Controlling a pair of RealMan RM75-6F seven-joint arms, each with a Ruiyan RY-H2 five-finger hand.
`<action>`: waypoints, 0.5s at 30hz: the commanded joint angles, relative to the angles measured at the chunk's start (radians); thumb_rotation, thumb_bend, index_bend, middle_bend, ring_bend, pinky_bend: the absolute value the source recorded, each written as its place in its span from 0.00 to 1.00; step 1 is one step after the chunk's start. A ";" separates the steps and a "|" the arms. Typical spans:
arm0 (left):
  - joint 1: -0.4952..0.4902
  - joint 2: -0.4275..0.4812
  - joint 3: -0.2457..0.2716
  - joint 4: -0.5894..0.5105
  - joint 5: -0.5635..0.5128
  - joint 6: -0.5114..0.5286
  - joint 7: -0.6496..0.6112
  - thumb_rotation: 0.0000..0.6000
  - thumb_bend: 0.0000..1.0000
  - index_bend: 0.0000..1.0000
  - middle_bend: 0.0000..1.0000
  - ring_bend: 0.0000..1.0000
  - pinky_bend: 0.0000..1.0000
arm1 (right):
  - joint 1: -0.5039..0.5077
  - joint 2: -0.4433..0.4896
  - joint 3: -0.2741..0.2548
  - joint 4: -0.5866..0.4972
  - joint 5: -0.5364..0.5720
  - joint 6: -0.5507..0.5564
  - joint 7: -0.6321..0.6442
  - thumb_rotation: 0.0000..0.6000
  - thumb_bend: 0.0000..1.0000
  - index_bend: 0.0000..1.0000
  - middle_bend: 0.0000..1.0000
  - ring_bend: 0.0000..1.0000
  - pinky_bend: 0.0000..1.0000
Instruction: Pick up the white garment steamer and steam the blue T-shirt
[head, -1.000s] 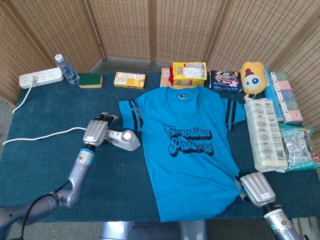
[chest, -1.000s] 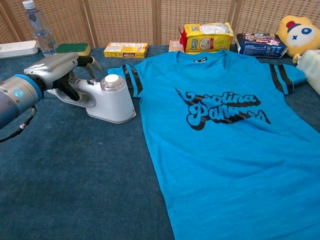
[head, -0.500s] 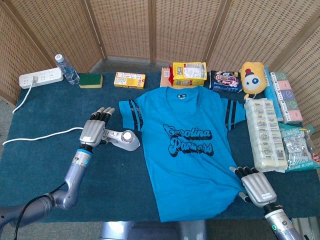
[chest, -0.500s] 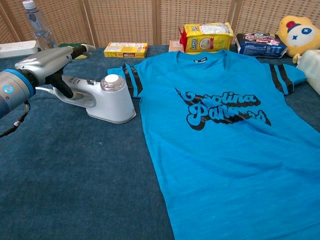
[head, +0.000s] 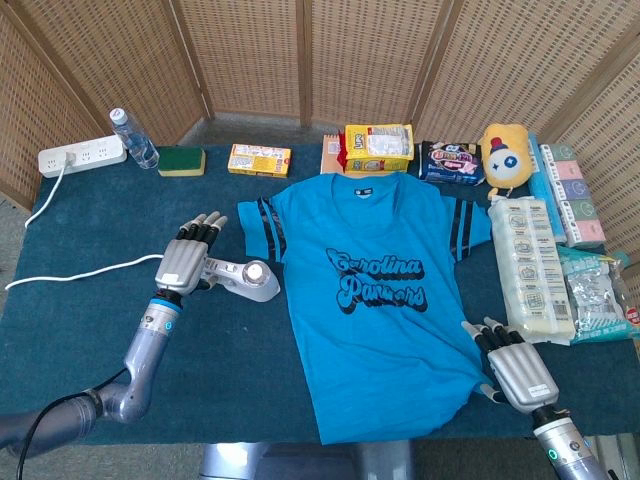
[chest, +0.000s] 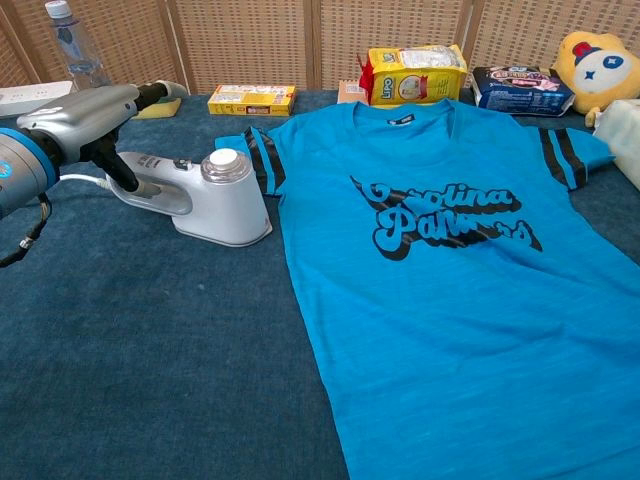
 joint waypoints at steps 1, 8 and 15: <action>0.010 0.032 0.008 -0.050 -0.012 0.001 0.022 0.93 0.19 0.00 0.03 0.00 0.11 | -0.001 0.003 0.000 0.000 -0.002 0.003 0.005 1.00 0.22 0.07 0.19 0.12 0.20; 0.039 0.079 0.023 -0.131 -0.001 0.037 0.020 0.92 0.19 0.00 0.04 0.00 0.11 | -0.006 0.008 0.001 0.005 -0.005 0.014 0.026 1.00 0.22 0.07 0.19 0.12 0.20; 0.084 0.148 0.042 -0.241 0.002 0.085 0.025 0.92 0.19 0.00 0.04 0.00 0.11 | -0.015 0.008 0.011 0.015 0.000 0.038 0.071 1.00 0.22 0.07 0.20 0.12 0.21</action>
